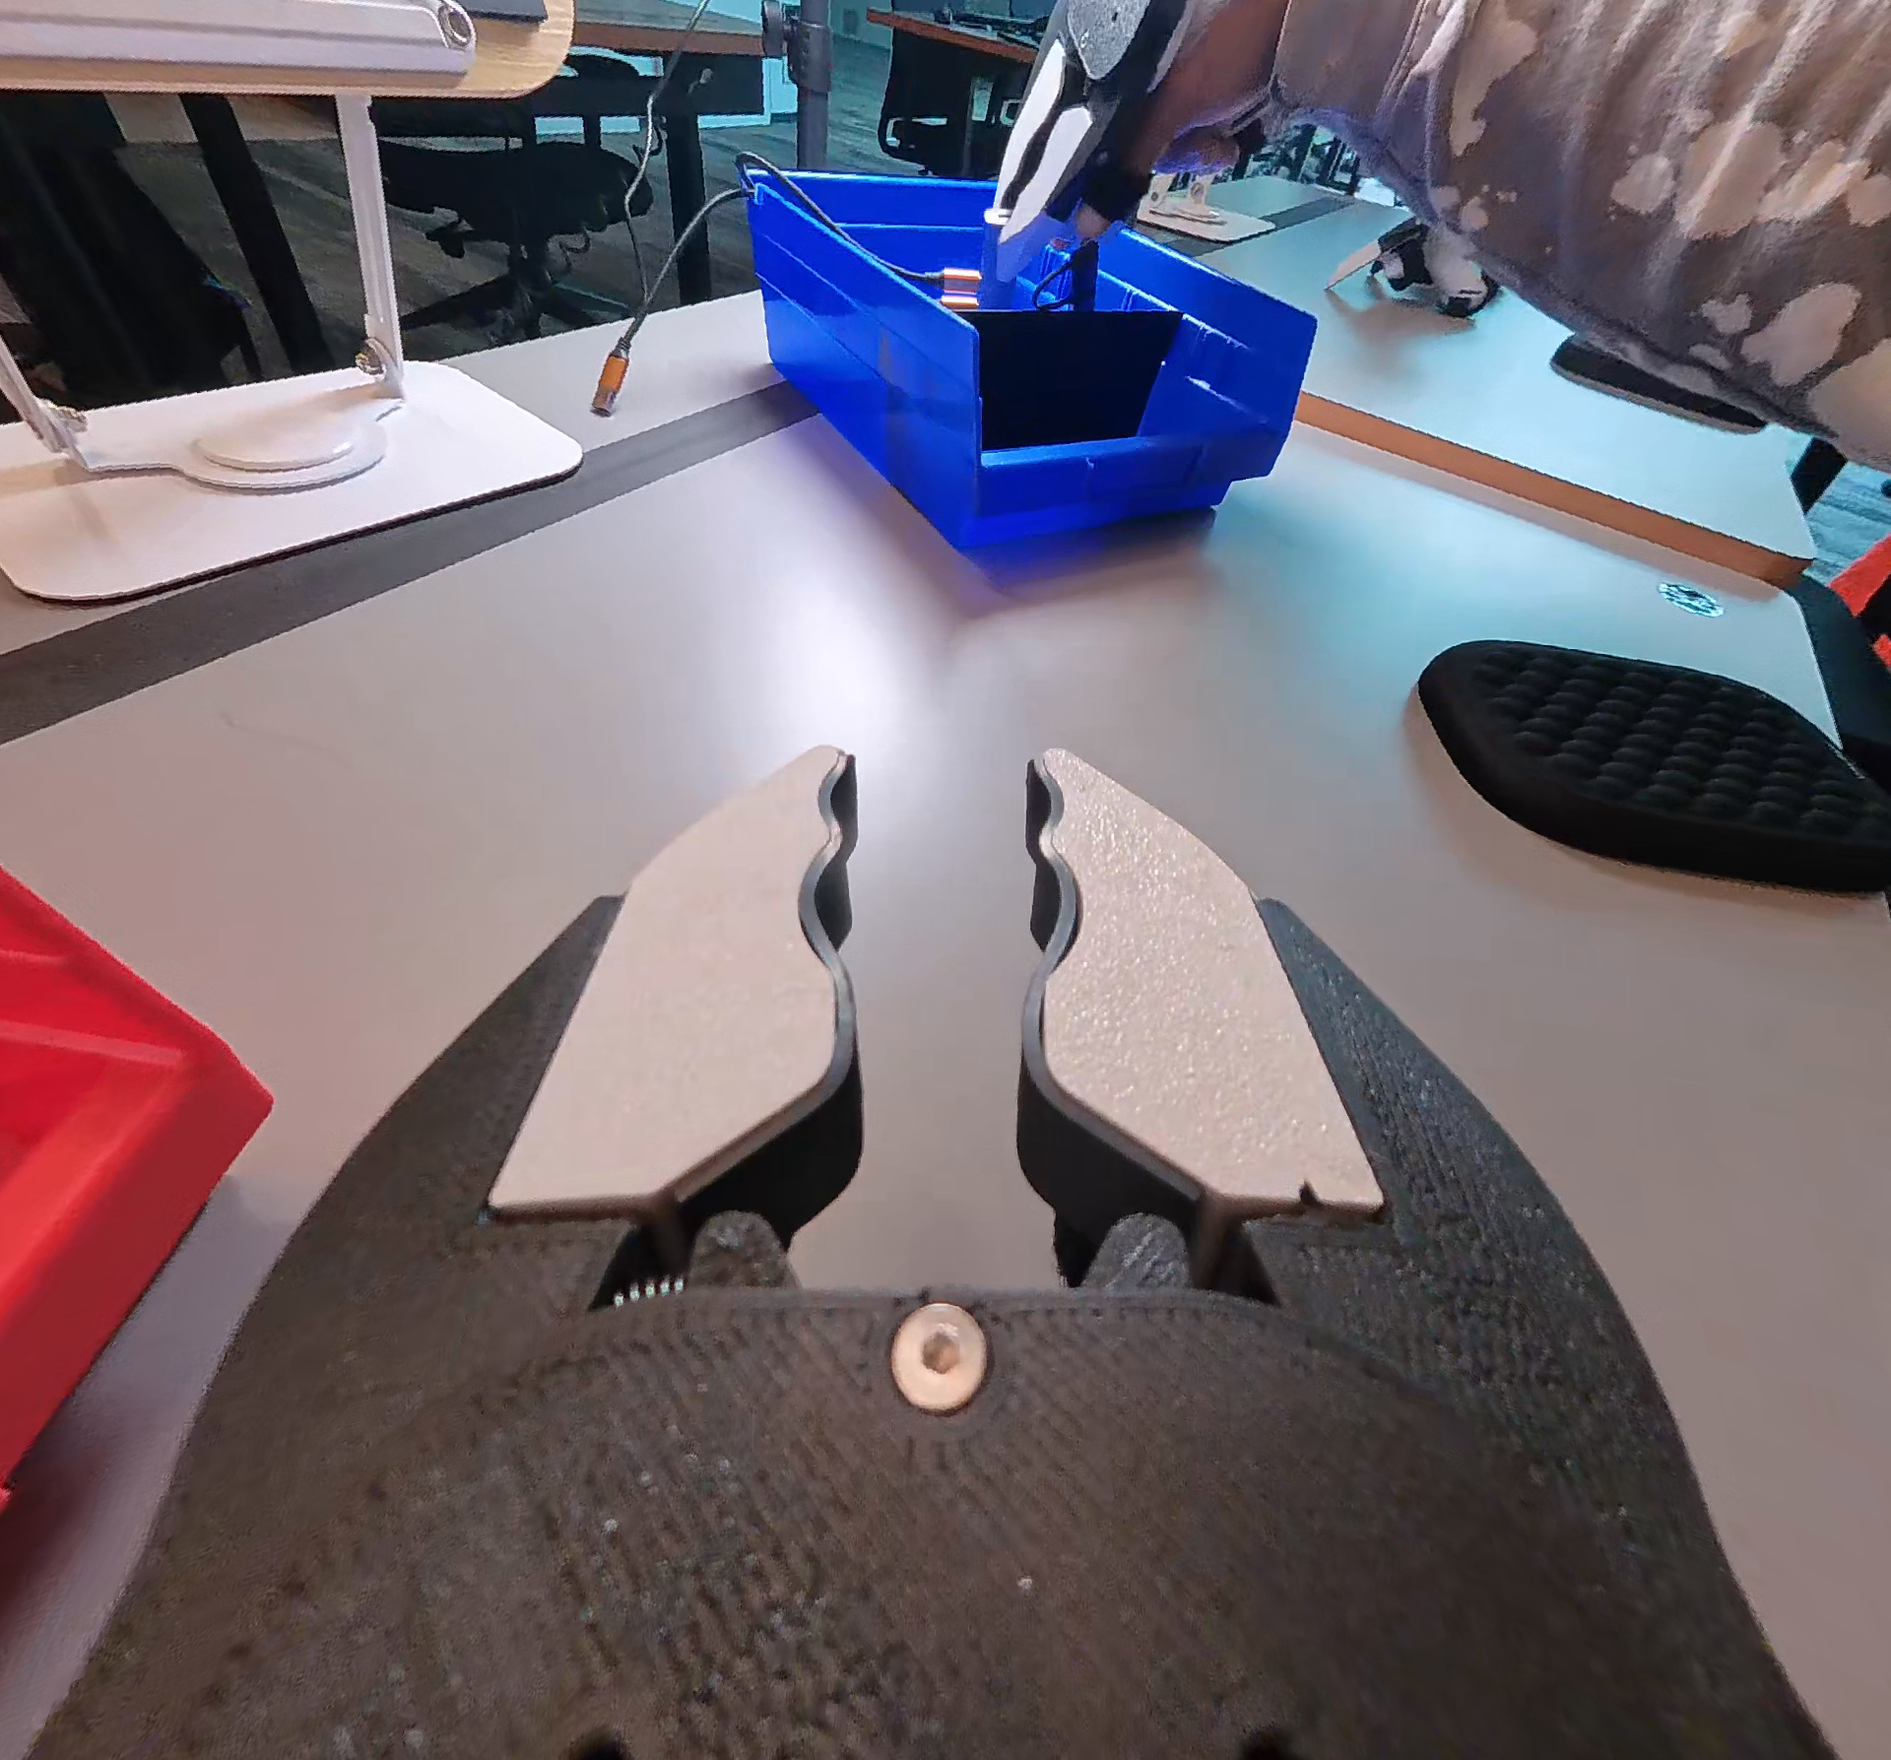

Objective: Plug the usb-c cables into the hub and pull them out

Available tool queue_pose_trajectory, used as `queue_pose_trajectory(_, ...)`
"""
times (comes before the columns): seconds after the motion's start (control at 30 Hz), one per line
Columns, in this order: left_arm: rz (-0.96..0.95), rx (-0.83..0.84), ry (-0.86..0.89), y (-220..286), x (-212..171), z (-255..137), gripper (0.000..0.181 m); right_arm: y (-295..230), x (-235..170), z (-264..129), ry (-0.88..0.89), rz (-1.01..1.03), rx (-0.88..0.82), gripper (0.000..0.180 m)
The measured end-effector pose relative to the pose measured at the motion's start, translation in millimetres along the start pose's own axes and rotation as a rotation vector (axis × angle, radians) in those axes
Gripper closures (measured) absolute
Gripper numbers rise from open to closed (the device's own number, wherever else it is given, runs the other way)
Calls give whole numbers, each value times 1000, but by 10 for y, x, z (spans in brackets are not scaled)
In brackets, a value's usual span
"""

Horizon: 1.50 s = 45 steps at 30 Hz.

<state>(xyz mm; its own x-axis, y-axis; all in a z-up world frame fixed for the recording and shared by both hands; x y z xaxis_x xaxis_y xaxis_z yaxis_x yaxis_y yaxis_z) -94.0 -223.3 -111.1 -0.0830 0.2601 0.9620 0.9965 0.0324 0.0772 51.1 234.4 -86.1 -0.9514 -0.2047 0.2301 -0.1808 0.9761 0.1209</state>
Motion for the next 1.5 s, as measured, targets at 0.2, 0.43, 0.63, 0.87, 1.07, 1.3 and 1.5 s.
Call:
queue_pose_trajectory(0.2, 6, 5, 4, 6, 11, -9, 149, -203, 70, -122, 131, 5, 156, 141)
queue_pose_trajectory(0.43, 1, 7, -5, -10, -5, 6, 149, 23, 335, -598, 411, 74, -80, 142)
queue_pose_trajectory(0.63, -2, 15, -10, -25, -21, 14, 149, 332, 616, -468, 500, 144, -323, 153)
queue_pose_trajectory(0.87, 4, 36, -23, -91, -64, 25, 149, 710, 1100, 35, 322, -5, -164, 147)
queue_pose_trajectory(1.07, -28, 35, -30, -173, -101, 45, 149, 998, 1234, 328, 168, -107, 37, 147)
queue_pose_trajectory(1.3, -71, 30, -57, -240, -166, 94, 150, 1076, 1326, 399, 97, -178, 51, 175)
queue_pose_trajectory(1.5, -77, 13, -42, -219, -137, 82, 150, 800, 1077, -136, 212, -240, -162, 176)
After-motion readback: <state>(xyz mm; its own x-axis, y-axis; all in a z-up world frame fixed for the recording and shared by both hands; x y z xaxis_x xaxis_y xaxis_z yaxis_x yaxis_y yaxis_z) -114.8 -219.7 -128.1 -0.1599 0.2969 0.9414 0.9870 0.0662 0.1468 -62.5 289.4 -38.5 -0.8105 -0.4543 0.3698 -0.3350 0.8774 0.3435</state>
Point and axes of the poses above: each gripper's, where its closed fingertips meet, z out along the fingers, x out of its top, y = z × x across the jaws, the point moved 7 cm from there along -z, back along the fingers, and after that the axes turned 13 degrees about x, right-handed, at the moved point
